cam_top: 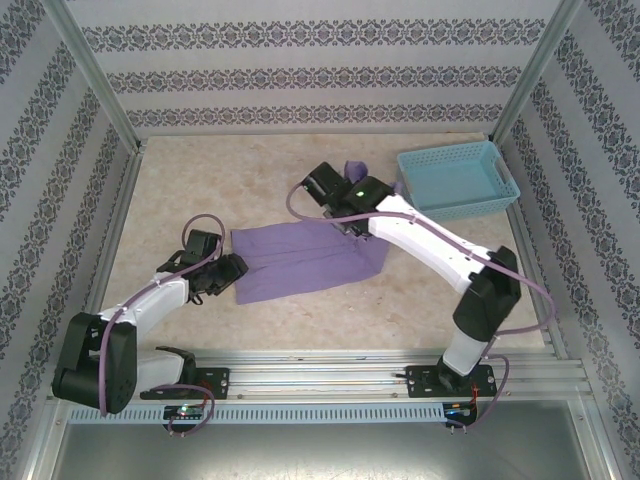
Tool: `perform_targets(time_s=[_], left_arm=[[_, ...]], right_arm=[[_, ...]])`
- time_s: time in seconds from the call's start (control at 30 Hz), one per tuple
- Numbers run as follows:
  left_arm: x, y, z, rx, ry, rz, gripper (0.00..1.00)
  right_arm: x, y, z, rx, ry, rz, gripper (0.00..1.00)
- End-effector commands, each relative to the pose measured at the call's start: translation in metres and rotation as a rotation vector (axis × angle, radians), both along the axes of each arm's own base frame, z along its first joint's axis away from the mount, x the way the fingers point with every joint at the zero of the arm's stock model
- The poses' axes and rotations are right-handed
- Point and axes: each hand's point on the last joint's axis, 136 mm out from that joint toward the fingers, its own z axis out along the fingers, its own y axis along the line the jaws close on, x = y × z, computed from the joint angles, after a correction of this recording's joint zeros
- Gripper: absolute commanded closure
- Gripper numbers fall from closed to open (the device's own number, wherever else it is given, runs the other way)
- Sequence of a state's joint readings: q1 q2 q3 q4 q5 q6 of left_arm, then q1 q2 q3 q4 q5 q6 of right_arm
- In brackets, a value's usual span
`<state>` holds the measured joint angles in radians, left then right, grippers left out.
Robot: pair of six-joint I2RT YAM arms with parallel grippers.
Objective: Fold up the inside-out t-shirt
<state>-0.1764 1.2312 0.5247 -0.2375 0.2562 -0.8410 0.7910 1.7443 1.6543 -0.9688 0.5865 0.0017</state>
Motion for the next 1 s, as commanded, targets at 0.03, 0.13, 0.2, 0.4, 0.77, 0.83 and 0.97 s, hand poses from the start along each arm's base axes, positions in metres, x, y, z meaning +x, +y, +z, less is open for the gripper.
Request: perform_targets(time_s=[0.03, 0.13, 0.2, 0.4, 0.77, 0.83, 0.97], left_arm=[[0.001, -0.006, -0.007, -0.042, -0.022, -0.016, 0.48], [-0.003, -0.01, -0.016, -0.072, -0.014, -0.017, 0.49], [-0.007, -0.013, -0.024, -0.083, -0.002, -0.021, 0.51], [-0.015, -0.023, -0.039, -0.106, 0.029, -0.044, 0.55], [-0.02, -0.034, -0.044, -0.109, 0.029, -0.072, 0.6], [-0.02, -0.035, -0.044, -0.11, 0.028, -0.075, 0.6], [-0.023, -0.036, -0.047, -0.107, 0.036, -0.085, 0.61]], right_arm=[[-0.009, 0.034, -0.025, 0.077, 0.11, 0.001, 1.0], [-0.017, 0.058, -0.04, 0.147, 0.177, -0.003, 1.0], [-0.02, 0.071, -0.05, 0.195, 0.22, -0.014, 1.0], [-0.027, 0.091, -0.08, 0.281, 0.327, -0.083, 1.0], [-0.032, 0.126, -0.073, 0.586, 0.391, -0.195, 1.0], [-0.034, 0.138, -0.075, 0.651, 0.432, -0.198, 1.0], [-0.039, 0.16, -0.082, 0.76, 0.513, -0.206, 1.0]])
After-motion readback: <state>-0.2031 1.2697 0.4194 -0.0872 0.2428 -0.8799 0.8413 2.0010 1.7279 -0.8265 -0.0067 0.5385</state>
